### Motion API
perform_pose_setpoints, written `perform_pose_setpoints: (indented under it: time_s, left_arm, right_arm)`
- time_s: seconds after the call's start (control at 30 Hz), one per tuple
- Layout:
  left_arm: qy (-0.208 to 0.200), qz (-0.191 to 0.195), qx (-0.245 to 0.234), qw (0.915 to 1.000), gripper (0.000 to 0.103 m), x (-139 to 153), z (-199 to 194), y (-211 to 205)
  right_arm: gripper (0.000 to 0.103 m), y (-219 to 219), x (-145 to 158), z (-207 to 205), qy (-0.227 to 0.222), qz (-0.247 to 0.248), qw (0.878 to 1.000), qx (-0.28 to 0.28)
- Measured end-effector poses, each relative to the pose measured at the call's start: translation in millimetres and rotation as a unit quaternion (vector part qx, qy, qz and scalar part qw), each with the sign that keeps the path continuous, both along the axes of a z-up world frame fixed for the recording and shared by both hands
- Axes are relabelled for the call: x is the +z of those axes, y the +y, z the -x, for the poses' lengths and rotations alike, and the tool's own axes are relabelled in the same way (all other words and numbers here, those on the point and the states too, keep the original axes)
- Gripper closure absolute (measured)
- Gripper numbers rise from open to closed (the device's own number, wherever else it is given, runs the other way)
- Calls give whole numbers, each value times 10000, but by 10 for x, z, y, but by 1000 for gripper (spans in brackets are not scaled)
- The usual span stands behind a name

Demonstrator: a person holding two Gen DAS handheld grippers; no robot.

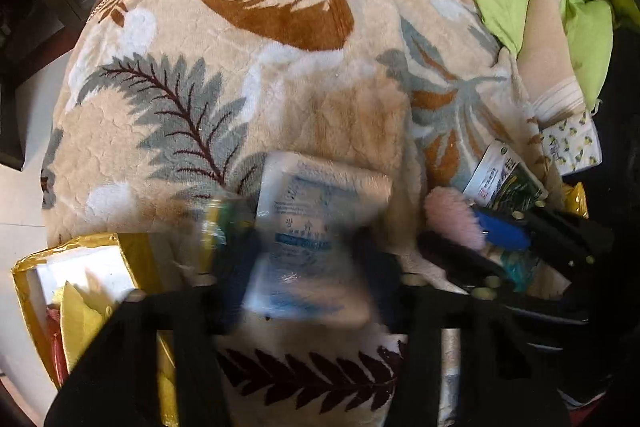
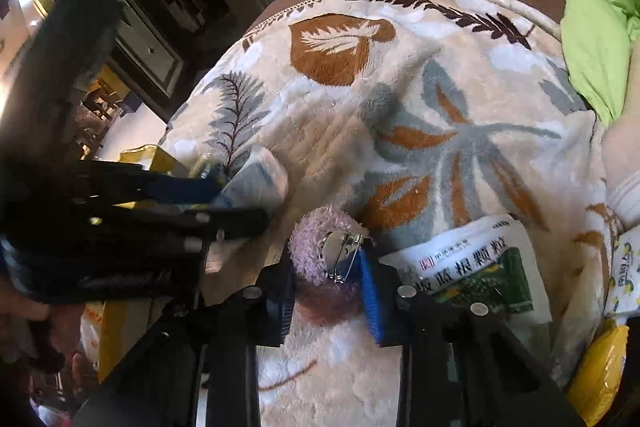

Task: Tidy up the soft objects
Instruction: 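Grasp the white desiccant packet with the left tool while the right tool grasps the pink round pad, then carry the desiccant packet and pink pad into the box and open both tools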

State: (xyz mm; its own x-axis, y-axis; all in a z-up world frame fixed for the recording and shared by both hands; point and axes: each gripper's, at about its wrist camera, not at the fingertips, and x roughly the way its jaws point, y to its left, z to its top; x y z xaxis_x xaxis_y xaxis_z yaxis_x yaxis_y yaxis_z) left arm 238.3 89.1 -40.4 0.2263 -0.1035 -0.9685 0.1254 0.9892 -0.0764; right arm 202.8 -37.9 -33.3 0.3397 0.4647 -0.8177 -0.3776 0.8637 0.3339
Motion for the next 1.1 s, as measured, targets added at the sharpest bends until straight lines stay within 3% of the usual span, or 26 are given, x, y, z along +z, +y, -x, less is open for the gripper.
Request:
perform_pose_setpoints:
  time_s: [0.17, 0.37, 0.7, 0.9, 1.1]
  left_arm:
    - [-120, 172, 57, 9998, 73, 86, 74, 29]
    - [-258, 198, 132, 9994, 82, 169, 221, 22]
    - [-605, 599, 238, 9961, 85, 538, 428, 54]
    - [-896, 732, 305, 9928, 85, 867, 626, 221]
    - [-1147, 574, 660, 9895, 85, 1145, 881, 725]
  right_arm:
    - [76, -202, 76, 109, 156, -463, 9987, -140]
    - [76, -357, 314, 340, 21, -694, 9974, -215]
    - [76, -550, 595, 597, -66, -936, 9951, -317]
    - [76, -370, 801, 722, -209, -998, 9948, -40]
    - [76, 133, 1009, 807, -358, -1102, 9920, 491]
